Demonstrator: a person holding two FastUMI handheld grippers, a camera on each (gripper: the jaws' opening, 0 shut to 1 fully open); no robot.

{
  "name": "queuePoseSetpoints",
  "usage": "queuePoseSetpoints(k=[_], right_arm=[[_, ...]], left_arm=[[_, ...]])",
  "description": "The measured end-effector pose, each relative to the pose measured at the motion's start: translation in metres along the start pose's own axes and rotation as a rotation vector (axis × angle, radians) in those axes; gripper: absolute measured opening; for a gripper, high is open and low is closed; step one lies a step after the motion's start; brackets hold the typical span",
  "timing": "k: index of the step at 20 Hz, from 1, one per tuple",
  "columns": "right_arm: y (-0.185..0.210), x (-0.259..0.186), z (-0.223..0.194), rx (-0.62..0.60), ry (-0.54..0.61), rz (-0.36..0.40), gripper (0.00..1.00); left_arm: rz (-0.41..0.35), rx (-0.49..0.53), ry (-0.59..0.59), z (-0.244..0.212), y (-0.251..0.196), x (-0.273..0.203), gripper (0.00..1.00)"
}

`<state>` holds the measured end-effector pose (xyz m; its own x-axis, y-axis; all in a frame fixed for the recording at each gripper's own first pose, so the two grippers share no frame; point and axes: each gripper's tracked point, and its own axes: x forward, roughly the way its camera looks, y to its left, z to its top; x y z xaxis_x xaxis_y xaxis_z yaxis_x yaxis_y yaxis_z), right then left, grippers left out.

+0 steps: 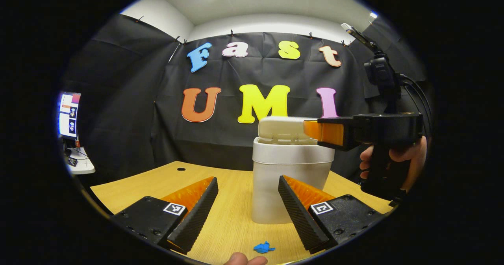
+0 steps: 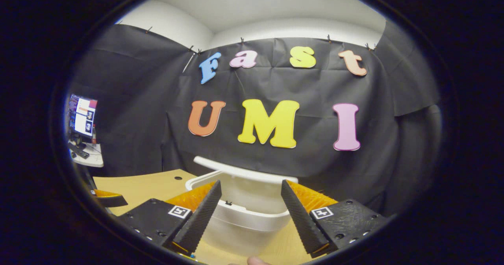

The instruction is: Press the lid of the desktop garbage bin to open it, pick up the crumpled paper on the desktop and throw it into the bin, then pick up the pop can on the desktop and drop it into the bin, and finally close the garbage bin lid.

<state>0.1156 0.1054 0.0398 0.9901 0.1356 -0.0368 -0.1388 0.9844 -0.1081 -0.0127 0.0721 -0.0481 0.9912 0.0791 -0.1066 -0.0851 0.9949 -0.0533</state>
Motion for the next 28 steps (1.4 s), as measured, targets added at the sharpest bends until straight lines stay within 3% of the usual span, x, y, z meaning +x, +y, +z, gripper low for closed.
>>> queuePoseSetpoints(k=[9, 12, 21, 28], right_arm=[[-0.029, -0.051, 0.004, 0.076, -0.107, -0.039, 0.95], [-0.032, -0.069, -0.008, 0.090, -0.109, -0.019, 0.98], [-0.078, -0.113, -0.073, 0.142, -0.052, -0.093, 0.95], [-0.099, -0.144, -0.132, 0.146, -0.003, -0.124, 0.97]], left_arm=[[-0.029, -0.024, 0.040, -0.030, -0.005, -0.004, 0.99], [-0.037, -0.004, 0.087, -0.047, -0.011, -0.009, 0.99], [-0.073, 0.043, 0.308, -0.145, -0.034, -0.031, 0.99], [-0.062, 0.047, 0.396, -0.191, -0.035, -0.036, 1.00]])
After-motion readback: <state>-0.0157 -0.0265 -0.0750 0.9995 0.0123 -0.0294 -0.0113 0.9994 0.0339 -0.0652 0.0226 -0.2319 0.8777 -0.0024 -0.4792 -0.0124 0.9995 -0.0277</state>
